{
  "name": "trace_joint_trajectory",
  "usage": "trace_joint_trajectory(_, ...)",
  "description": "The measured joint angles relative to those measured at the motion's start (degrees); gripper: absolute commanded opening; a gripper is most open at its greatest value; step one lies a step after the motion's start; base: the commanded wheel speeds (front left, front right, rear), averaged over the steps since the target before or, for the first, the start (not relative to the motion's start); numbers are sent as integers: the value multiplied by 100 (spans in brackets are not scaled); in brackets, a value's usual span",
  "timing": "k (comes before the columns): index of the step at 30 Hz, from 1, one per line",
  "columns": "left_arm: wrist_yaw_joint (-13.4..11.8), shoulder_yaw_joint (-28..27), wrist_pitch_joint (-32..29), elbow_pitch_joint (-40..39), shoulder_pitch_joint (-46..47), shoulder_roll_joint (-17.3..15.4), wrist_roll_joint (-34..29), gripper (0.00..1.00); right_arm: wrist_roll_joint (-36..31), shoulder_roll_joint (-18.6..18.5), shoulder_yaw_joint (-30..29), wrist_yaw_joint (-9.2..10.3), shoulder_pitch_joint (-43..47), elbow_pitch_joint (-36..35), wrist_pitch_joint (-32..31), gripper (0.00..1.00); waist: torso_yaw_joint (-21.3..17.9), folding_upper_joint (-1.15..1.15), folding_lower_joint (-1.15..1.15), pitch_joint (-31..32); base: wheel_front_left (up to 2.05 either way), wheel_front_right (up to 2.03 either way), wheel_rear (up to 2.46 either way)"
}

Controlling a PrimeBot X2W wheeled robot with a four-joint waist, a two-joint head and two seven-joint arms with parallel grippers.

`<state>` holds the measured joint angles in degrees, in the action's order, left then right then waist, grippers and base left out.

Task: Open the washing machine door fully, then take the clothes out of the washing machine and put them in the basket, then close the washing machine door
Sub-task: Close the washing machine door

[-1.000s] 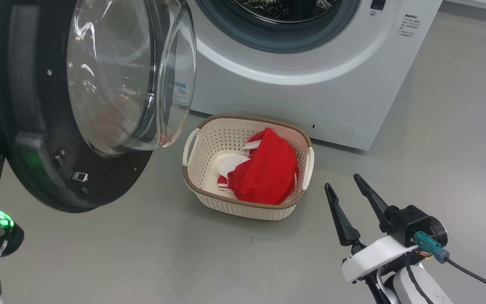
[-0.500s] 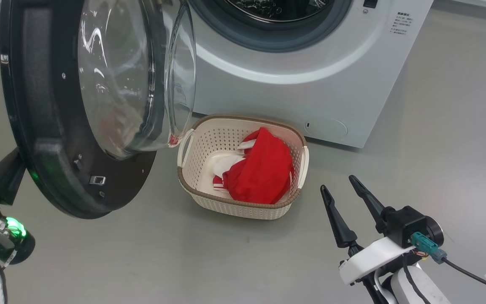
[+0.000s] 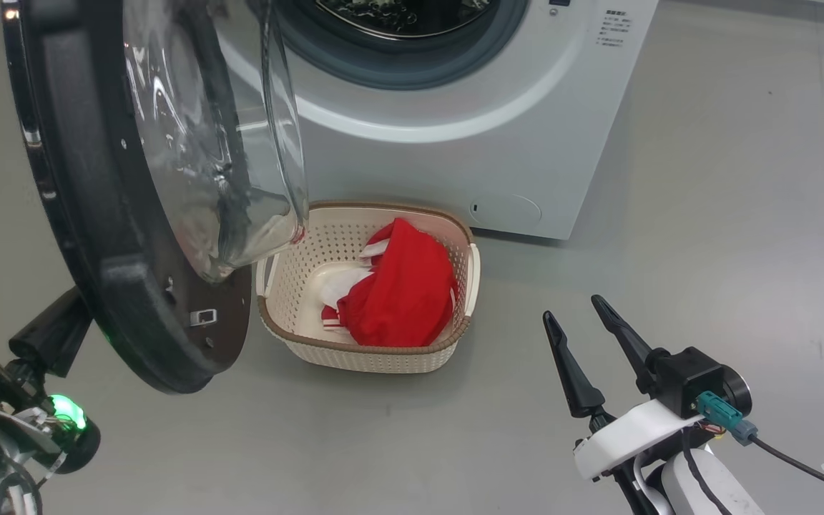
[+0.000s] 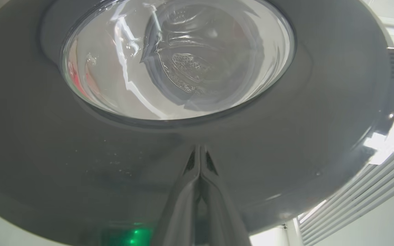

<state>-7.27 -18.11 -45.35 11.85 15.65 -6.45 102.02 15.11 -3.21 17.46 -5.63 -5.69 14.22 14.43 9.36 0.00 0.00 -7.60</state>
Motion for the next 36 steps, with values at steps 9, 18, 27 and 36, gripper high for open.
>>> trace_joint_trajectory(9,-1,159,-153,-288,-175,176,224,0,3,1,1,8,1,0,0,100,-401,0,0,25,0,0,0)
trace_joint_trajectory(18,-1,434,-198,-469,-289,276,297,0,48,5,19,23,1,-2,0,100,-839,0,0,41,0,0,0)
trace_joint_trajectory(27,-1,505,64,-470,-304,361,379,0,51,11,114,23,1,-3,0,100,-1293,0,0,23,0,0,0)
trace_joint_trajectory(36,-1,397,740,-272,-288,374,378,0,243,18,223,32,3,-56,0,100,-1914,0,0,-34,0,0,0)
